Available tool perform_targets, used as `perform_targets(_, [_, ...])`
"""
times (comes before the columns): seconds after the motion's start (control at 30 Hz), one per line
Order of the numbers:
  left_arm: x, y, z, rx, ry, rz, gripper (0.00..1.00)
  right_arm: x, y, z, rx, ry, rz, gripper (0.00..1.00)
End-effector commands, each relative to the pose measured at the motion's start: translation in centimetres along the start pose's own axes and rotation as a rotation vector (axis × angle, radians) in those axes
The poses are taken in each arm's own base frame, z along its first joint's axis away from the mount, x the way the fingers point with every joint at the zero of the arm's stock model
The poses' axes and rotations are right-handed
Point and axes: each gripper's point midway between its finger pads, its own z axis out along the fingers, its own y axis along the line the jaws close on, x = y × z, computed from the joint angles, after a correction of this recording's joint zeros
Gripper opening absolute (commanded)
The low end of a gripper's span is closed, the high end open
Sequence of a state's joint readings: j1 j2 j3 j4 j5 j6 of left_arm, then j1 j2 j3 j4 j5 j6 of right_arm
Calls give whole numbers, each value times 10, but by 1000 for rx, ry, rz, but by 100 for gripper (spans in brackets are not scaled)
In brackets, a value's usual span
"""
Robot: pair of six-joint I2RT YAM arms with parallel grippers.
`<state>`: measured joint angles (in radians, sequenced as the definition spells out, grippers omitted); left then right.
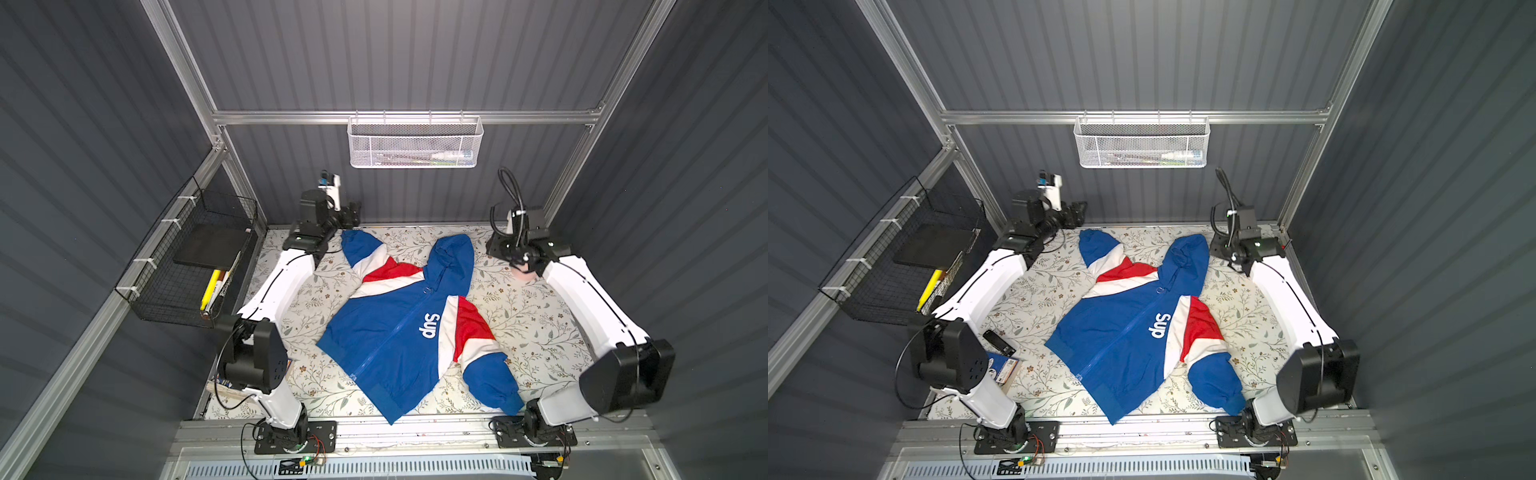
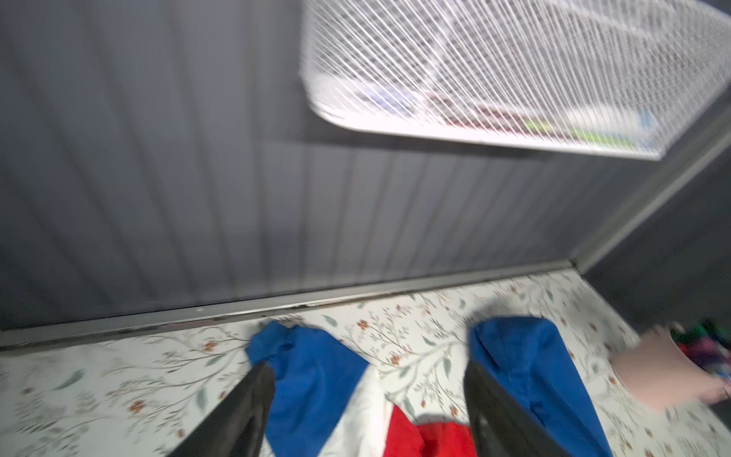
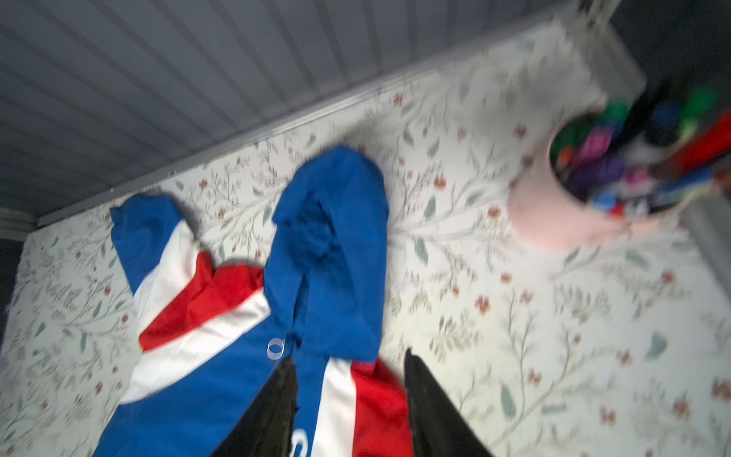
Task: Unzip the jacket
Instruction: Flatten out the jacket at the center of the board.
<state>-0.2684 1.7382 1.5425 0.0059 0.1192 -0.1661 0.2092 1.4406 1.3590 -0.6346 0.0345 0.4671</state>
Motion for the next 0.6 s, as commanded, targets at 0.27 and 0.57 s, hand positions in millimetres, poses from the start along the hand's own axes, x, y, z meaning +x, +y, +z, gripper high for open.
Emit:
perform_targets(0.27, [156, 5, 134, 99, 336, -62, 35, 171, -2, -20, -64, 285, 83, 23])
perform_targets(0.57, [222, 25, 147, 36, 455, -101, 26, 202, -20, -1, 12, 374, 73, 15])
